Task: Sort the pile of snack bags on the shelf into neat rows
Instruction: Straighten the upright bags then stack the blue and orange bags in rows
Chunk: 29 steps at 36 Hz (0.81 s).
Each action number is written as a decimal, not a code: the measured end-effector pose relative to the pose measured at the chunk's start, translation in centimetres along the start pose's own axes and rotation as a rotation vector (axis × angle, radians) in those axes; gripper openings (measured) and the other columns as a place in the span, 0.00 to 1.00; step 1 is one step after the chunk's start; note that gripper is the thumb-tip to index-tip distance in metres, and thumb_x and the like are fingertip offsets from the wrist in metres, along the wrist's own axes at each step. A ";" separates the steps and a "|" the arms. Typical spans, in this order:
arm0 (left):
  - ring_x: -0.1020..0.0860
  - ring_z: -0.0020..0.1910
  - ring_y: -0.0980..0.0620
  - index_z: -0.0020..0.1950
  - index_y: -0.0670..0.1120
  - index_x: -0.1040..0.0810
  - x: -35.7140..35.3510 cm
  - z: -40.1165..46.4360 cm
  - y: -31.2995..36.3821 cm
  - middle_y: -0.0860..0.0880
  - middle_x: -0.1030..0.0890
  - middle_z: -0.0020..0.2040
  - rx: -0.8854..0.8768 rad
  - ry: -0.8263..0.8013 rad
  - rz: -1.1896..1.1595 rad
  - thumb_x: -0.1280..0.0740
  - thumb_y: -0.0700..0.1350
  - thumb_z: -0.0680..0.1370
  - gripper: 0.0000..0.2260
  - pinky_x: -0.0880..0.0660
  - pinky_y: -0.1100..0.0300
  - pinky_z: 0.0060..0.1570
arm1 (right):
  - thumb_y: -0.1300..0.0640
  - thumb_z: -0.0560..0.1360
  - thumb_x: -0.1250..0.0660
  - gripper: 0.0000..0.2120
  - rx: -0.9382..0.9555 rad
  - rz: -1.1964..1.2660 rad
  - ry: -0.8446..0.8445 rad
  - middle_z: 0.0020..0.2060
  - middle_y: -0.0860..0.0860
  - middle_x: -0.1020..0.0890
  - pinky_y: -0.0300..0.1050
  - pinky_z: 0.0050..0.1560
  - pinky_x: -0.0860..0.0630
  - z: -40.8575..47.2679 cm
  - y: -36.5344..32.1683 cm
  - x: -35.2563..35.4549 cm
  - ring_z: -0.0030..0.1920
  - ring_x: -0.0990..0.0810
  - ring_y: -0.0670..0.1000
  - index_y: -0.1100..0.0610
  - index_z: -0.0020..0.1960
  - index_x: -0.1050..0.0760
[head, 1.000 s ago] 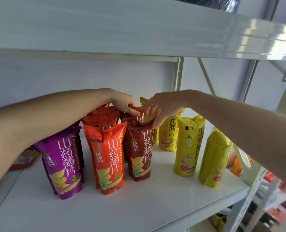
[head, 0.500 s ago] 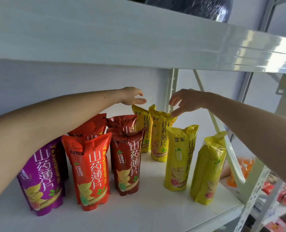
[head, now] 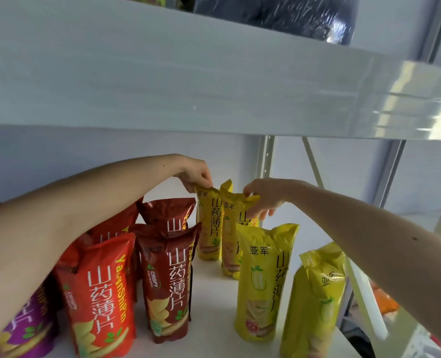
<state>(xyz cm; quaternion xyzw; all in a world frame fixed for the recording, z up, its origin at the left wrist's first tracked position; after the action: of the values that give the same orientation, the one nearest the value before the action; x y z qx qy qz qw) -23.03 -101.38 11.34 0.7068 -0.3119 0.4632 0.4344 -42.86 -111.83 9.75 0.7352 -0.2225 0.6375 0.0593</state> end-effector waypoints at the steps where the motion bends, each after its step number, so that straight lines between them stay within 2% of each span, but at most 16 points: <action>1: 0.19 0.50 0.52 0.63 0.42 0.20 0.1 0.2 0.0 0.44 0.19 0.58 -0.002 0.003 -0.024 0.37 0.45 0.82 0.13 0.19 0.63 0.47 | 0.55 0.73 0.26 0.20 0.008 -0.003 -0.008 0.50 0.57 0.17 0.46 0.44 0.17 0.1 0.1 0.1 0.46 0.14 0.55 0.57 0.60 0.30; 7: 0.17 0.46 0.51 0.60 0.38 0.20 -0.3 1.2 0.4 0.44 0.17 0.50 0.001 0.065 -0.177 0.35 0.44 0.81 0.13 0.19 0.64 0.43 | 0.57 0.72 0.25 0.21 0.088 0.016 -0.028 0.48 0.51 0.19 0.48 0.47 0.17 -0.1 -0.1 0.3 0.47 0.15 0.56 0.57 0.61 0.27; 11: 0.18 0.45 0.50 0.59 0.37 0.21 -0.8 1.6 1.4 0.44 0.18 0.48 -0.007 0.088 -0.239 0.35 0.44 0.81 0.12 0.19 0.64 0.42 | 0.59 0.71 0.24 0.24 0.103 0.033 -0.026 0.53 0.55 0.20 0.48 0.48 0.17 0.1 -0.1 0.2 0.49 0.16 0.57 0.57 0.65 0.28; 14: 0.18 0.47 0.50 0.59 0.36 0.21 -1.3 2.0 2.1 0.44 0.18 0.49 -0.015 0.104 -0.239 0.35 0.44 0.81 0.13 0.19 0.66 0.41 | 0.58 0.71 0.24 0.25 0.114 0.023 -0.030 0.54 0.51 0.23 0.47 0.48 0.17 0.0 0.0 0.1 0.51 0.17 0.56 0.57 0.65 0.29; 19: 0.18 0.49 0.49 0.58 0.37 0.20 -1.8 2.4 2.6 0.45 0.19 0.48 -0.018 0.105 -0.225 0.36 0.45 0.81 0.13 0.19 0.60 0.49 | 0.54 0.71 0.25 0.27 0.113 -0.022 -0.025 0.50 0.44 0.26 0.49 0.50 0.18 -0.1 -0.1 0.0 0.52 0.23 0.53 0.55 0.67 0.31; 22: 0.18 0.51 0.47 0.57 0.39 0.20 -1.7 2.2 2.8 0.44 0.18 0.50 -0.022 0.094 -0.193 0.36 0.47 0.81 0.13 0.20 0.55 0.54 | 0.49 0.71 0.25 0.31 0.114 -0.107 0.011 0.58 0.50 0.25 0.49 0.57 0.23 0.0 -0.2 -0.1 0.57 0.24 0.55 0.54 0.69 0.32; 25: 0.19 0.54 0.47 0.59 0.39 0.20 -1.7 1.8 2.9 0.44 0.18 0.53 -0.031 0.073 -0.138 0.37 0.49 0.81 0.15 0.21 0.53 0.57 | 0.49 0.71 0.25 0.32 0.104 -0.135 0.031 0.64 0.52 0.27 0.43 0.58 0.32 0.0 -0.3 -0.2 0.63 0.28 0.55 0.54 0.71 0.33; 29: 0.23 0.60 0.47 0.63 0.43 0.22 -1.6 0.9 3.1 0.44 0.21 0.62 -0.037 0.051 -0.074 0.39 0.52 0.82 0.16 0.24 0.52 0.58 | 0.51 0.72 0.25 0.34 0.082 -0.132 0.044 0.69 0.53 0.30 0.42 0.58 0.35 -0.8 -0.3 -0.1 0.67 0.30 0.55 0.54 0.73 0.36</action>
<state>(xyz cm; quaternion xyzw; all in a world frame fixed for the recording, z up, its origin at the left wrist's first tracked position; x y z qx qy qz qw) -25.87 -103.43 10.67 0.6976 -0.2828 0.4586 0.4723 -43.46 -111.27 9.88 0.7360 -0.1460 0.6567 0.0760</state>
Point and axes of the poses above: each hand's wrist, its own z-axis towards the middle knuckle, its own x-axis out of the back of the hand, y = z × x, the point moved 1 cm from there along z, towards the middle knuckle
